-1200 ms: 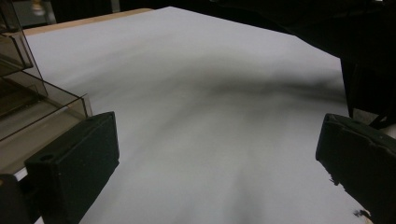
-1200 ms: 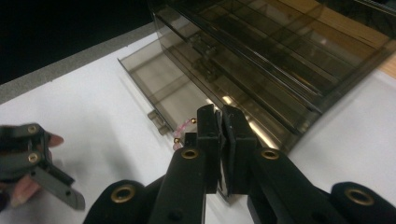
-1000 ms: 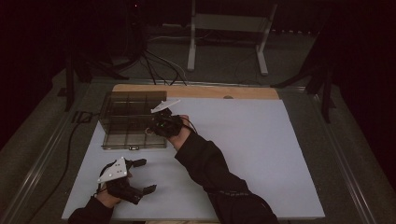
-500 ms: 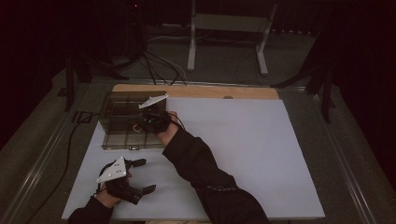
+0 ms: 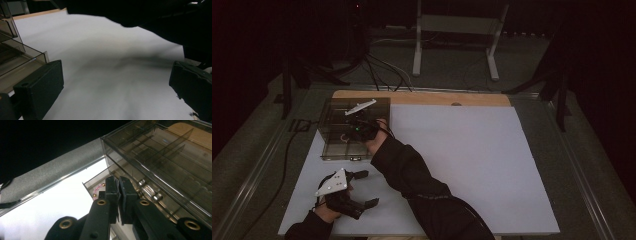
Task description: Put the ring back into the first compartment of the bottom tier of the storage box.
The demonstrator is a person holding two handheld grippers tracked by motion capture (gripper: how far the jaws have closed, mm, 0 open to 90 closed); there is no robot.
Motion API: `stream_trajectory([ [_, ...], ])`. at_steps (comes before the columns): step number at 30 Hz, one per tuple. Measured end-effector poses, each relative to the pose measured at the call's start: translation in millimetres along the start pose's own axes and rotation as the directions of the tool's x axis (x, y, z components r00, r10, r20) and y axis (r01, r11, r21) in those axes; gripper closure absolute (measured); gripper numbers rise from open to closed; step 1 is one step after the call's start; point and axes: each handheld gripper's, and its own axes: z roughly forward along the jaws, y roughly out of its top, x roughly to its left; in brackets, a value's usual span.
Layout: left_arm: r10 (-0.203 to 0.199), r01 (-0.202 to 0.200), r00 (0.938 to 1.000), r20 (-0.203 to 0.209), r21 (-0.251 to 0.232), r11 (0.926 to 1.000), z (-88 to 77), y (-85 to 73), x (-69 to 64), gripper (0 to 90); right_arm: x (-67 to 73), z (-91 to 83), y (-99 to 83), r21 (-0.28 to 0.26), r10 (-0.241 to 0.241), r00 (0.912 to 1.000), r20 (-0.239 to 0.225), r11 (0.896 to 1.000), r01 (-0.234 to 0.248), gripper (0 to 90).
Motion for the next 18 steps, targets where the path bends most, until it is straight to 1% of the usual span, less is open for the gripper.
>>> stream_trajectory([
  [3, 0.001, -0.001, 1.0000, -0.001, -0.003, 1.0000, -0.6, -0.2, 0.4, 0.7, 1.6, 6.8, 2.3, 0.000, 0.006, 1.0000, -0.003, 1.000, -0.006, 86.9],
  [6, -0.011, 0.011, 0.9999, 0.000, -0.014, 0.9998, -0.8, 0.8, 1.4, 0.7, 3.3, 15.9, 3.4, -0.001, 0.016, 0.9999, -0.007, 1.000, -0.016, 86.9],
  [8, -0.007, 0.007, 1.0000, 0.000, -0.008, 0.9999, -0.2, 0.3, 1.0, 0.7, 4.6, 22.3, 4.6, 0.002, 0.024, 0.9997, -0.006, 1.000, -0.024, 86.9],
  [10, 0.001, -0.001, 1.0000, -0.002, -0.003, 1.0000, -0.1, 0.0, -0.2, 0.7, 6.1, 29.4, 5.9, 0.011, 0.018, 0.9998, -0.002, 1.000, -0.018, 86.9],
  [12, 0.001, -0.001, 1.0000, -0.002, -0.013, 0.9999, -0.4, 0.7, -0.8, 0.7, 7.2, 36.6, 6.7, 0.015, 0.023, 0.9997, -0.005, 1.000, -0.023, 86.9],
  [14, 0.000, 0.000, 1.0000, -0.002, -0.016, 0.9999, -0.6, 0.6, -0.7, 0.7, 8.2, 39.2, 6.9, 0.017, 0.029, 0.9995, -0.008, 0.999, -0.029, 86.8],
  [15, 0.000, -0.001, 1.0000, -0.002, -0.014, 0.9999, -0.8, 0.5, -0.4, 0.7, 10.8, 45.5, 7.4, 0.018, 0.022, 0.9998, -0.002, 1.000, -0.022, 86.8],
  [18, -0.003, 0.003, 1.0000, 0.002, -0.018, 0.9998, -1.2, 0.6, -0.2, 0.7, 12.1, 51.2, 9.6, 0.011, 0.018, 0.9998, 0.009, 1.000, -0.018, 86.7],
])
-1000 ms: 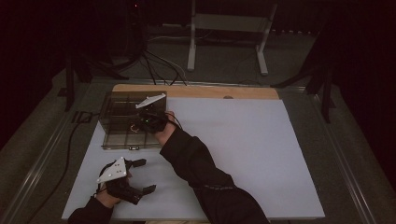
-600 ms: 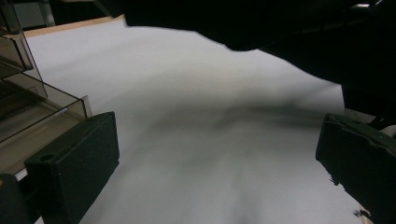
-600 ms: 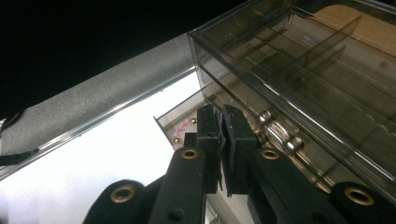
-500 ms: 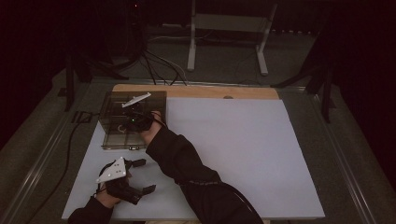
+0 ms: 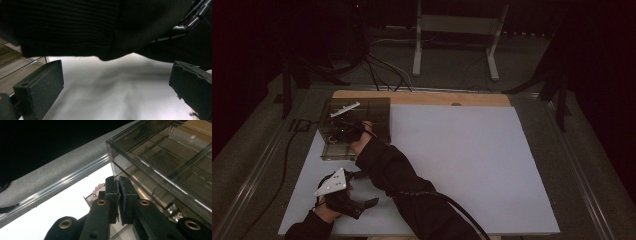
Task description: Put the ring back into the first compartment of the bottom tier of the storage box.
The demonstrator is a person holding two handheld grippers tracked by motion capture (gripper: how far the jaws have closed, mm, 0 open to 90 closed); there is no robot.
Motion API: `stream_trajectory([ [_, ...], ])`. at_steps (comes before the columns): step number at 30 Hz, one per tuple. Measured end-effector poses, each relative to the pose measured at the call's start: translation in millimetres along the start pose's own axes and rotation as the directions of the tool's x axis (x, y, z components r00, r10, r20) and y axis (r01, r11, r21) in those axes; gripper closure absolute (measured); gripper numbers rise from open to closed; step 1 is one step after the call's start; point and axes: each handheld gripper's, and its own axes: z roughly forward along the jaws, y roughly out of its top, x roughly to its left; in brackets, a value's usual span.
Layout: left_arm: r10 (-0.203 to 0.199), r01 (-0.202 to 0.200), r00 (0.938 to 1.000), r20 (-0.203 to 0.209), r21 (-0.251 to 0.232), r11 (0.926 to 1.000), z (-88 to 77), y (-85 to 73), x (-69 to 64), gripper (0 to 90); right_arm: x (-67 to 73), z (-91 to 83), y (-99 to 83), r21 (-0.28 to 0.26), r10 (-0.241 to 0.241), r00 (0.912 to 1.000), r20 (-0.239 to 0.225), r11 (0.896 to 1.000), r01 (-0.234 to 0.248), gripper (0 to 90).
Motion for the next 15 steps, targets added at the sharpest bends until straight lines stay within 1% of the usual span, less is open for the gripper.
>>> stream_trajectory([
  [2, 0.004, -0.004, 1.0000, 0.001, 0.004, 1.0000, 0.1, -0.3, 0.0, 0.7, -1.3, 2.6, 1.8, -0.002, 0.004, 1.0000, 0.003, 1.000, -0.004, 86.5],
  [3, 0.004, -0.004, 1.0000, 0.002, 0.004, 1.0000, 0.2, -0.3, 0.0, 0.7, -2.1, 3.3, 2.6, -0.009, 0.009, 0.9999, -0.006, 1.000, -0.009, 86.1],
  [4, 0.003, -0.003, 1.0000, 0.002, 0.003, 1.0000, 0.1, -0.2, 0.0, 0.7, -2.7, 3.7, 3.2, -0.020, 0.004, 0.9998, -0.019, 1.000, -0.005, 83.4],
  [5, 0.002, -0.002, 1.0000, 0.003, 0.000, 1.0000, 0.0, -0.2, 0.0, 0.7, -3.0, 3.4, 3.6, -0.029, 0.007, 0.9996, -0.028, 1.000, -0.008, 74.1],
  [6, 0.002, -0.002, 1.0000, 0.004, 0.000, 1.0000, 0.1, -0.2, 0.2, 0.7, -3.6, 3.1, 4.1, -0.045, 0.012, 0.9988, -0.047, 0.999, -0.014, 66.6],
  [7, 0.002, -0.002, 1.0000, 0.002, 0.001, 1.0000, 0.2, -0.3, 0.3, 0.7, -3.2, 2.7, 4.5, -0.048, 0.012, 0.9982, -0.059, 0.999, -0.015, 62.1],
  [8, 0.001, -0.001, 1.0000, 0.003, 0.001, 1.0000, 0.3, -0.4, 0.5, 0.7, -1.6, 1.6, 4.8, -0.057, 0.003, 0.9986, -0.053, 0.998, -0.006, 55.2],
  [9, 0.001, -0.001, 1.0000, 0.002, 0.001, 1.0000, 0.3, -0.4, 0.5, 0.7, -0.2, 0.0, 5.2, -0.071, -0.006, 0.9991, -0.042, 0.998, 0.003, 51.2],
  [10, 0.002, -0.002, 1.0000, 0.001, 0.001, 1.0000, 0.2, -0.3, 0.4, 0.7, 0.4, -2.1, 5.6, -0.079, -0.009, 0.9990, -0.043, 0.997, 0.006, 49.5],
  [11, 0.002, -0.002, 1.0000, 0.001, 0.002, 1.0000, 0.2, -0.4, 0.3, 0.7, 0.8, -4.8, 6.1, -0.089, -0.006, 0.9989, -0.045, 0.996, 0.002, 45.8],
  [14, 0.001, -0.001, 1.0000, 0.001, 0.006, 1.0000, 0.8, -0.6, 0.5, 0.7, 2.0, -15.2, 7.9, -0.118, -0.005, 0.9988, -0.049, 0.993, -0.001, 33.9],
  [15, 0.002, -0.002, 1.0000, 0.001, 0.007, 1.0000, 1.1, -0.6, 0.5, 0.7, 1.6, -18.6, 8.3, -0.125, -0.006, 0.9983, -0.057, 0.992, -0.002, 27.9],
])
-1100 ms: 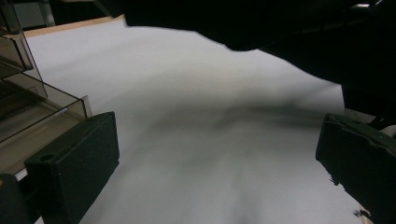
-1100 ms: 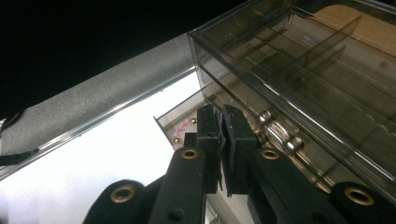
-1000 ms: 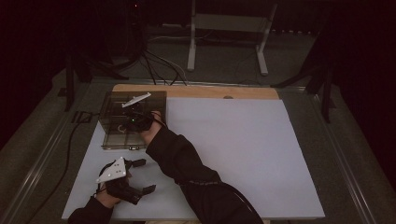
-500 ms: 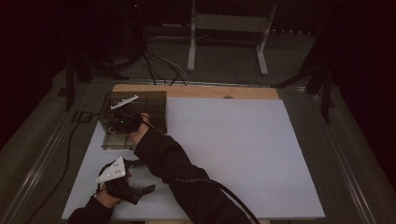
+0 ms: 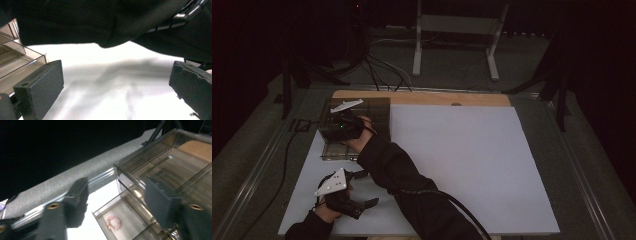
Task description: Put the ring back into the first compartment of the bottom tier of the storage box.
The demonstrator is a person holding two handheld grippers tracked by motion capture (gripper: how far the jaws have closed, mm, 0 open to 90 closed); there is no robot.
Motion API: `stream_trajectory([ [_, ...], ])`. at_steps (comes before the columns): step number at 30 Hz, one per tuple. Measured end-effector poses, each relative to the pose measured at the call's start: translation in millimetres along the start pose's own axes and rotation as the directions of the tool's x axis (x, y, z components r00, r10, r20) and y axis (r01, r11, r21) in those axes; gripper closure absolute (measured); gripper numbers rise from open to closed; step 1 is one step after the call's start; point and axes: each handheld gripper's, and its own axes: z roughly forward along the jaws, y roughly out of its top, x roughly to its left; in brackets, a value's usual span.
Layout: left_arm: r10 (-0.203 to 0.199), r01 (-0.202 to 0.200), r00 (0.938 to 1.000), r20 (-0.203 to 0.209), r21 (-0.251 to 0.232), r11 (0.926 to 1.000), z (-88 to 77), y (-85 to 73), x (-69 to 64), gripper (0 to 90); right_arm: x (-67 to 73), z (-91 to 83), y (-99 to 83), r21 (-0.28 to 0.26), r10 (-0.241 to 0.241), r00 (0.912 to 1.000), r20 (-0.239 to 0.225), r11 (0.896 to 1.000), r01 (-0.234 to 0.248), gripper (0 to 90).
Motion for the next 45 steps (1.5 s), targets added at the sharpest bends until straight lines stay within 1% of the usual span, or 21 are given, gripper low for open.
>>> stream_trajectory([
  [1, 0.004, -0.004, 1.0000, 0.001, 0.001, 1.0000, 0.2, -0.1, 0.1, 0.7, -0.1, -3.2, 0.8, 0.001, 0.003, 0.9999, -0.012, 1.000, -0.003, 23.1],
  [3, 0.001, -0.001, 1.0000, 0.002, 0.002, 1.0000, 0.1, -0.3, -0.1, 0.7, -0.3, -10.6, 1.7, -0.011, 0.000, 0.9999, -0.014, 1.000, 0.000, 16.3],
  [4, 0.002, -0.002, 1.0000, -0.001, 0.001, 1.0000, -0.1, -0.2, 0.0, 0.7, -0.9, -14.2, 1.6, -0.010, -0.005, 0.9994, -0.034, 1.000, 0.005, 12.5],
  [6, -0.002, 0.002, 1.0000, -0.001, -0.002, 1.0000, -0.2, -0.1, 0.3, 0.7, -2.1, -22.3, 0.1, -0.019, -0.013, 0.9993, -0.035, 1.000, 0.012, 12.2],
  [8, -0.002, 0.002, 1.0000, -0.003, -0.001, 1.0000, -0.2, -0.4, 0.4, 0.7, -3.2, -27.2, -1.0, -0.013, -0.021, 0.9992, -0.035, 1.000, 0.020, 10.3],
  [9, -0.006, 0.006, 1.0000, -0.001, -0.002, 1.0000, -0.1, -0.4, 0.6, 0.7, -4.0, -30.1, -1.8, -0.011, -0.032, 0.9990, -0.031, 0.999, 0.032, 10.2],
  [11, -0.006, 0.006, 1.0000, -0.004, -0.003, 1.0000, 0.1, -0.3, 0.7, 0.7, -6.3, -37.1, -3.7, -0.013, -0.051, 0.9983, -0.027, 0.999, 0.051, 7.2],
  [12, -0.007, 0.007, 1.0000, -0.004, -0.001, 1.0000, 0.3, -0.4, 0.9, 0.7, -7.4, -39.9, -4.3, -0.016, -0.052, 0.9983, -0.028, 0.999, 0.051, 5.9],
  [13, -0.007, 0.007, 1.0000, -0.003, 0.000, 1.0000, 0.5, -0.6, 1.0, 0.7, -9.2, -44.2, -5.6, -0.020, -0.053, 0.9981, -0.031, 0.998, 0.052, 2.1],
  [16, -0.004, 0.004, 1.0000, -0.004, 0.005, 1.0000, 1.0, -0.6, 0.9, 0.7, -13.6, -52.2, -9.0, -0.015, -0.054, 0.9982, -0.025, 0.998, 0.054, 0.0],
  [17, -0.005, 0.005, 1.0000, -0.005, 0.005, 1.0000, 1.2, -0.4, 0.8, 0.7, -15.1, -55.5, -10.7, -0.013, -0.056, 0.9983, -0.016, 0.998, 0.055, 0.0],
  [21, -0.006, 0.006, 0.9999, -0.010, 0.007, 1.0000, 1.8, -0.4, 0.8, 0.7, -19.1, -66.1, -15.4, -0.008, -0.067, 0.9977, -0.009, 0.998, 0.067, 0.0],
  [23, -0.008, 0.008, 0.9999, -0.010, 0.007, 0.9999, 1.9, -0.2, 1.0, 0.7, -19.8, -67.9, -16.1, -0.010, -0.068, 0.9977, -0.008, 0.998, 0.067, 0.0],
  [25, -0.010, 0.010, 0.9999, -0.009, 0.006, 0.9999, 2.2, 0.1, 1.1, 0.7, -22.7, -77.1, -18.7, -0.016, -0.074, 0.9972, 0.009, 0.997, 0.074, 0.0],
  [33, -0.013, 0.013, 0.9999, -0.010, 0.008, 0.9999, 3.4, 0.9, 0.7, 0.7, -33.1, -108.9, -27.0, -0.044, -0.066, 0.9975, 0.025, 0.997, 0.067, 0.0],
  [36, -0.012, 0.012, 0.9999, -0.008, 0.010, 0.9999, 4.3, 1.0, 0.0, 0.7, -38.4, -121.4, -31.4, -0.042, -0.073, 0.9963, 0.045, 0.996, 0.075, 0.0],
  [38, -0.008, 0.008, 0.9999, -0.008, 0.014, 0.9999, 4.4, 1.1, -0.3, 0.7, -40.5, -126.1, -33.7, -0.037, -0.076, 0.9957, 0.052, 0.996, 0.078, 0.0],
  [40, -0.007, 0.008, 1.0000, -0.006, 0.013, 0.9999, 4.4, 1.1, -0.1, 0.7, -42.2, -129.3, -35.6, -0.037, -0.077, 0.9957, 0.052, 0.996, 0.079, 0.0],
  [42, -0.009, 0.009, 0.9999, -0.009, 0.017, 0.9998, 4.3, 0.2, 0.2, 0.7, -47.7, -140.0, -42.4, -0.041, -0.056, 0.9975, 0.043, 0.997, 0.058, 0.0],
  [45, -0.009, 0.009, 0.9999, -0.014, 0.016, 0.9998, 2.8, -0.9, -0.2, 0.7, -52.0, -149.1, -47.9, -0.042, -0.056, 0.9970, 0.053, 0.997, 0.059, 0.0],
])
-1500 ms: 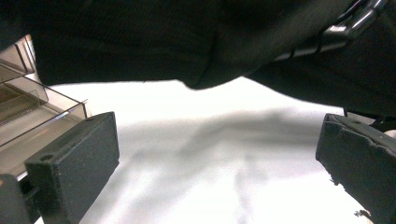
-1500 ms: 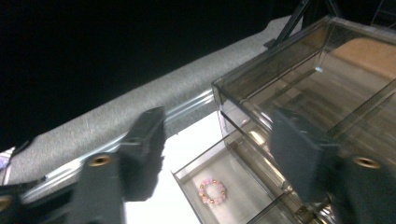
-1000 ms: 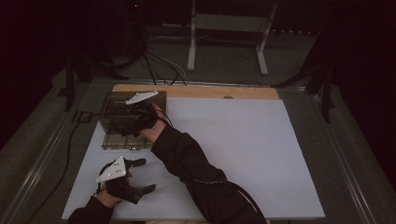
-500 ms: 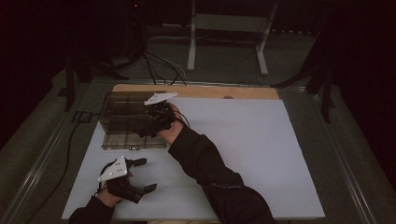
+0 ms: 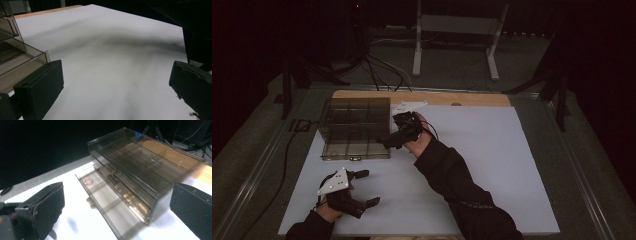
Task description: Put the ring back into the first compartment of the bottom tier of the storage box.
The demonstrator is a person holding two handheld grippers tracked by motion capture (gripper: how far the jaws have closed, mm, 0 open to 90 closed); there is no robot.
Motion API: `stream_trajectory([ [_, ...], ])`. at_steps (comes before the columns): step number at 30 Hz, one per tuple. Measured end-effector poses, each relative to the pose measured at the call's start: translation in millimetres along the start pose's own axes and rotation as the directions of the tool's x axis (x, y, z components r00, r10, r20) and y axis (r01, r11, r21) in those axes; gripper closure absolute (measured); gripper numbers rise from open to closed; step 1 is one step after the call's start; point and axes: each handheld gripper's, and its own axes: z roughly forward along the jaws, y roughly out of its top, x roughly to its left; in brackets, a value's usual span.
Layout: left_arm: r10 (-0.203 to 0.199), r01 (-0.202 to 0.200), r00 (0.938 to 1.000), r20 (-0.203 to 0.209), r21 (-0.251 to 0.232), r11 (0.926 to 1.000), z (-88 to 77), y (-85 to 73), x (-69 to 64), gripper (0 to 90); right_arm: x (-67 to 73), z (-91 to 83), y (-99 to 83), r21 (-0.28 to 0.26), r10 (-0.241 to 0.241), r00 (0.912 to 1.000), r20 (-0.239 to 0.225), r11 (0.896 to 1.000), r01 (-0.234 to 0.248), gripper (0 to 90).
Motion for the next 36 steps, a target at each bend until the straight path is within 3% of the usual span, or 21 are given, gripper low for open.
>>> stream_trajectory([
  [17, 0.006, -0.006, 1.0000, 0.001, 0.003, 1.0000, -0.5, 0.0, -0.4, 0.7, -16.7, -48.9, -35.1, 0.001, 0.000, 0.9991, 0.042, 1.000, 0.000, 0.0],
  [26, 0.008, -0.008, 1.0000, 0.000, 0.006, 0.9999, -0.2, -0.2, -0.1, 0.7, -24.4, -74.1, -64.5, -0.006, 0.011, 0.9978, 0.065, 1.000, -0.011, 0.0],
  [36, 0.010, -0.010, 0.9999, -0.002, 0.009, 0.9999, -0.1, -0.2, -0.4, 0.7, -38.0, -113.3, -110.6, -0.010, 0.057, 0.9919, 0.113, 0.998, -0.056, 0.0],
])
